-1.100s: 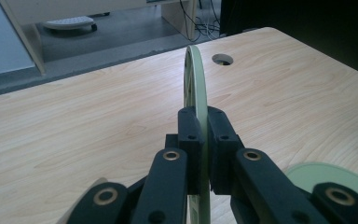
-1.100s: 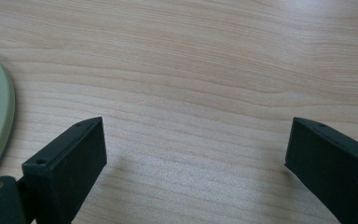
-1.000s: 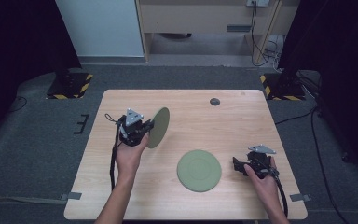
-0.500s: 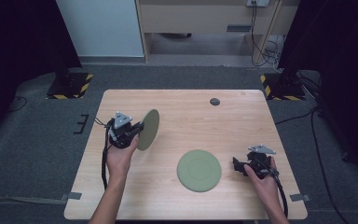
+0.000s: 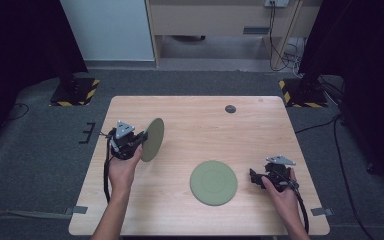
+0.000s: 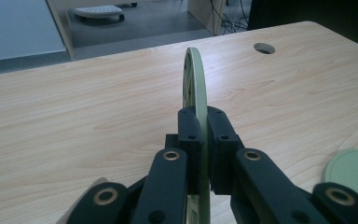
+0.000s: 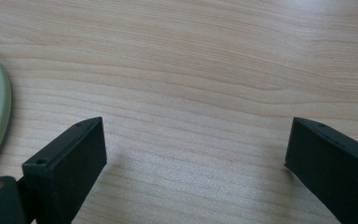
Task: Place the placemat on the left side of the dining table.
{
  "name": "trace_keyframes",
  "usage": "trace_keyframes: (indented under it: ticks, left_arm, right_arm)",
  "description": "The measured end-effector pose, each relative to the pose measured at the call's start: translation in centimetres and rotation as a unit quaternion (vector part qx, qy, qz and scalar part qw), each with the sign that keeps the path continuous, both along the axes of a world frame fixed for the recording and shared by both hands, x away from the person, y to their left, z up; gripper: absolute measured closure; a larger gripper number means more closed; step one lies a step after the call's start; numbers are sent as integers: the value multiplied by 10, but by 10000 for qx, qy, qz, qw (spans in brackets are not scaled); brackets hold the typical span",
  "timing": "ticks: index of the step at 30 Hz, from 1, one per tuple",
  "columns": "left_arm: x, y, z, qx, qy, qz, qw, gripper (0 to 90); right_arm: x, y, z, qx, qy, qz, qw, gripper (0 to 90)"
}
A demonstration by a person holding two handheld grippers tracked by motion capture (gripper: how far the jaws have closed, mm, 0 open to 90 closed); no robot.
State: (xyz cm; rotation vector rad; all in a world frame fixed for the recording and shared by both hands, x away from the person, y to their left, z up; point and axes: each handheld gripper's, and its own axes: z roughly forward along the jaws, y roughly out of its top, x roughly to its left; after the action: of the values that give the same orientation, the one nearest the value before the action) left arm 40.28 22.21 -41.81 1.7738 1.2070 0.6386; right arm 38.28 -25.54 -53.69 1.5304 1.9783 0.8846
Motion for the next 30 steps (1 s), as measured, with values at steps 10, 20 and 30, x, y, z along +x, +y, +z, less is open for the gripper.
trace_keyframes:
  ticks: [10, 20, 30]
  left_arm:
    - [-1, 9, -4, -13, 1, 97, 10000, 857]
    - [-4, 25, -9, -177, 12, 273, 9995, 857]
    - [-7, 36, -12, -178, -17, 509, 9985, 856]
  right_arm:
    - [0, 0, 0, -9, 4, 1, 10000, 55]
    - [0, 1, -1, -24, 10, 7, 10000, 55]
    - [0, 1, -1, -38, 5, 13, 10000, 55]
